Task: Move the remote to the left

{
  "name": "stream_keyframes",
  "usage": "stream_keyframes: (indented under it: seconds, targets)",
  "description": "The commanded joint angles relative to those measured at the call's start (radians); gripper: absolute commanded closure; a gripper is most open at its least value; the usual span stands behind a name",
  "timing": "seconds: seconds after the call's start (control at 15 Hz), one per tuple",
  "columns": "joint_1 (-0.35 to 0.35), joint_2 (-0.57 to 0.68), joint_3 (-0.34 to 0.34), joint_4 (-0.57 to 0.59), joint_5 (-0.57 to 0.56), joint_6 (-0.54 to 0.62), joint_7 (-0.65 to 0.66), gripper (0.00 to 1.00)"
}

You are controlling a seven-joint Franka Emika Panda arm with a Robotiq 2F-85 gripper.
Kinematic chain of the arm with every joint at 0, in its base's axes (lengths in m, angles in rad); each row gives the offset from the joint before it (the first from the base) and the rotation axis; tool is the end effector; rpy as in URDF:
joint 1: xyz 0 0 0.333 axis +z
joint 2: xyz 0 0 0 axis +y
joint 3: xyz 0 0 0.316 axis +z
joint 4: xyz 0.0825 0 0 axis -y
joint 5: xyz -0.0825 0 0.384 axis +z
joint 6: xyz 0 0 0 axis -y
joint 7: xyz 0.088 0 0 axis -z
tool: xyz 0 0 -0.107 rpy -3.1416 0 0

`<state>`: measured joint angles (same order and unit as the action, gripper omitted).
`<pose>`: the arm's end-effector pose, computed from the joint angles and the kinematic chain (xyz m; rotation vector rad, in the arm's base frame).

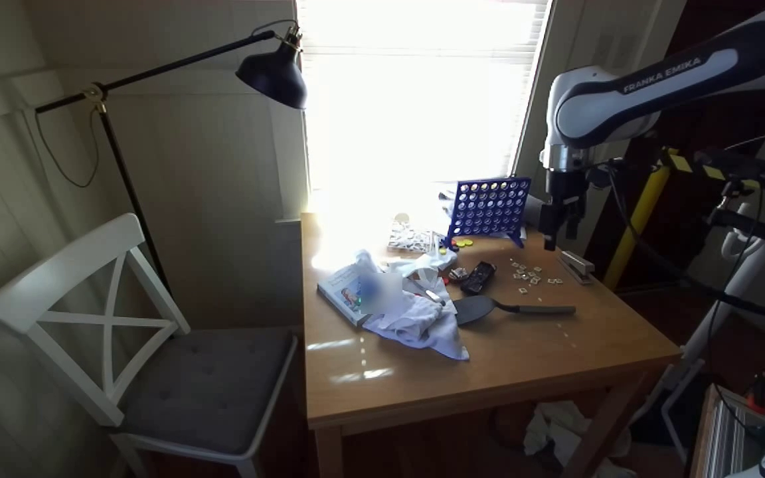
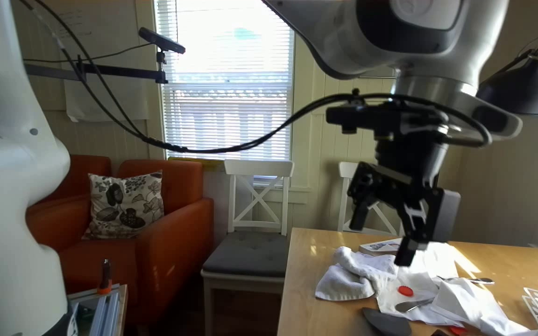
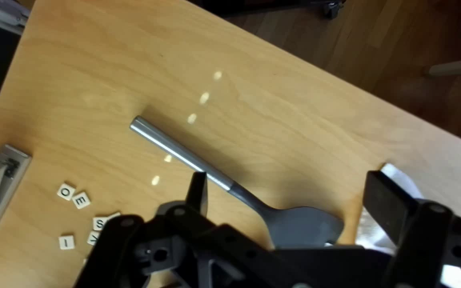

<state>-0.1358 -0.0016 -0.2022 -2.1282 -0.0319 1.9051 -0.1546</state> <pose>0.4842 -0.1727 0.3929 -3.0851 0.2622 0.3448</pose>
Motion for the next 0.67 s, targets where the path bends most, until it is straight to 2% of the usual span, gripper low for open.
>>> stream_keyframes:
  seconds: [0.0, 0.07, 0.13, 0.4, 0.47, 0.53, 0.6]
  targets:
    - [-0.064, 0.171, -0.032, 0.104, 0.039, 0.038, 0.086, 0.00]
    - [-0.074, 0.192, -0.035, 0.132, 0.055, 0.003, 0.112, 0.00]
    - [-0.068, 0.120, -0.023, 0.051, 0.012, 0.038, 0.061, 0.00]
    - [-0.085, 0.185, -0.027, 0.106, 0.029, 0.033, 0.094, 0.00]
    - [-0.073, 0.243, -0.033, 0.160, 0.028, 0.015, 0.243, 0.00]
    - [-0.075, 0.269, -0.033, 0.167, 0.047, 0.064, 0.277, 0.00]
    - [-0.076, 0.303, -0.032, 0.197, 0.059, 0.049, 0.328, 0.00]
